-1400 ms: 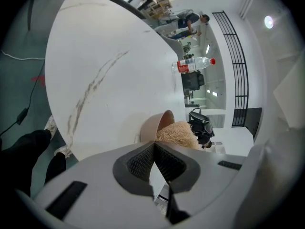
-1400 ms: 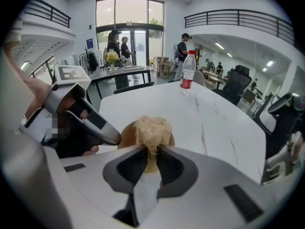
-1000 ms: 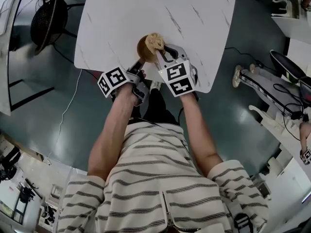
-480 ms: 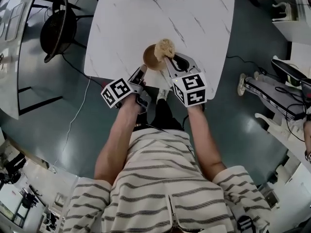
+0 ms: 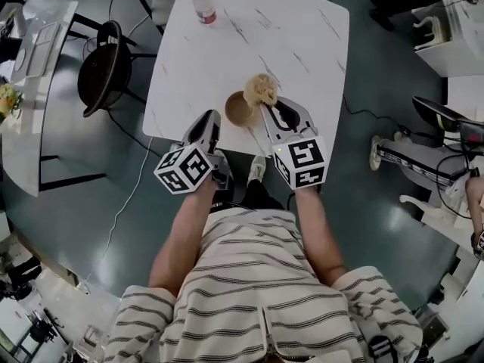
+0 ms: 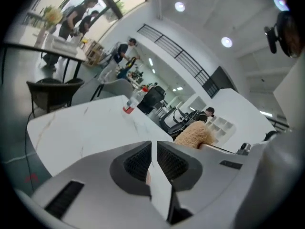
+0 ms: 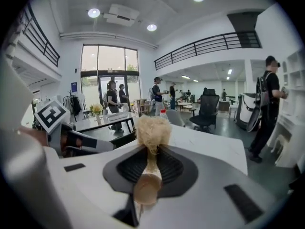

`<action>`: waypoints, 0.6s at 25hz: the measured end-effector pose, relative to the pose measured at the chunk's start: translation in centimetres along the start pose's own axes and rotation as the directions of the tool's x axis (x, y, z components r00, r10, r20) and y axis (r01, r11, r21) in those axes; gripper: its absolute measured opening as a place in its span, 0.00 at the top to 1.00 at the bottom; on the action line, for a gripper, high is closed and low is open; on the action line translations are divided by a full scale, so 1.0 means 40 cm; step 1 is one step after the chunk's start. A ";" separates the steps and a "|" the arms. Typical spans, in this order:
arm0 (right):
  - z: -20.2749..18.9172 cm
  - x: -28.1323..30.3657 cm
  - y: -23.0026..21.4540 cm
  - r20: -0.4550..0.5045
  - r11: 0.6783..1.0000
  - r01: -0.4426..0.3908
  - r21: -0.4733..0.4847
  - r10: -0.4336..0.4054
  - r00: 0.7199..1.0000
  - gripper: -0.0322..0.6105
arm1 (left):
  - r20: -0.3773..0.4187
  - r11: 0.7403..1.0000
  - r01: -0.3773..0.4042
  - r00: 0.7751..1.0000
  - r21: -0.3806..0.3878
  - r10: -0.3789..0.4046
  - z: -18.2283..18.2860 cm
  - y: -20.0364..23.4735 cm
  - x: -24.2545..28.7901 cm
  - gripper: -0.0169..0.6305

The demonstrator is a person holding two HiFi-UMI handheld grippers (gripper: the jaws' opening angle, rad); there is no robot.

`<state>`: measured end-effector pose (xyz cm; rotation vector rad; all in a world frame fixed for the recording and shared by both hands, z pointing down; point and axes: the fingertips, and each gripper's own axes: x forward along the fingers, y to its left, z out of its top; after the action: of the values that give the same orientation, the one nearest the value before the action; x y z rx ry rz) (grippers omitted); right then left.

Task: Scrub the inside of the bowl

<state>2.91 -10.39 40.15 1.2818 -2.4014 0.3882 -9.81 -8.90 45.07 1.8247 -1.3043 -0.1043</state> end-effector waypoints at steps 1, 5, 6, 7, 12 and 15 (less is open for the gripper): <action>0.020 -0.014 0.004 0.020 1.000 0.004 -0.006 -0.004 1.000 0.84 | 0.025 0.999 0.005 1.000 0.045 -0.006 0.023 -0.020 -0.015 0.91; 0.094 -0.072 0.014 0.097 0.999 0.029 -0.016 -0.027 0.995 0.84 | 0.111 0.977 0.023 0.993 0.214 -0.048 0.097 -0.117 -0.070 0.92; 0.112 -0.085 0.016 0.115 0.999 0.034 -0.020 -0.032 0.993 0.84 | 0.131 0.966 0.026 0.989 0.257 -0.061 0.115 -0.143 -0.081 0.92; 0.131 -0.097 0.019 0.134 0.999 0.039 -0.024 -0.035 0.990 0.84 | 0.150 0.955 0.028 0.986 0.294 -0.075 0.132 -0.167 -0.092 0.92; 0.221 -0.162 0.037 0.230 0.997 0.067 -0.042 -0.056 0.972 0.84 | 0.217 0.900 0.024 0.967 0.436 -0.131 0.188 -0.267 -0.142 0.93; 0.276 -0.202 0.042 0.297 0.995 0.087 -0.043 -0.070 0.952 0.84 | 0.251 0.861 0.012 0.954 0.508 -0.161 0.216 -0.322 -0.171 0.94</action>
<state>3.29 -8.15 26.55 1.4957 -2.5706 0.1098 -7.91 -7.54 28.26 2.3863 -1.5530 -0.0844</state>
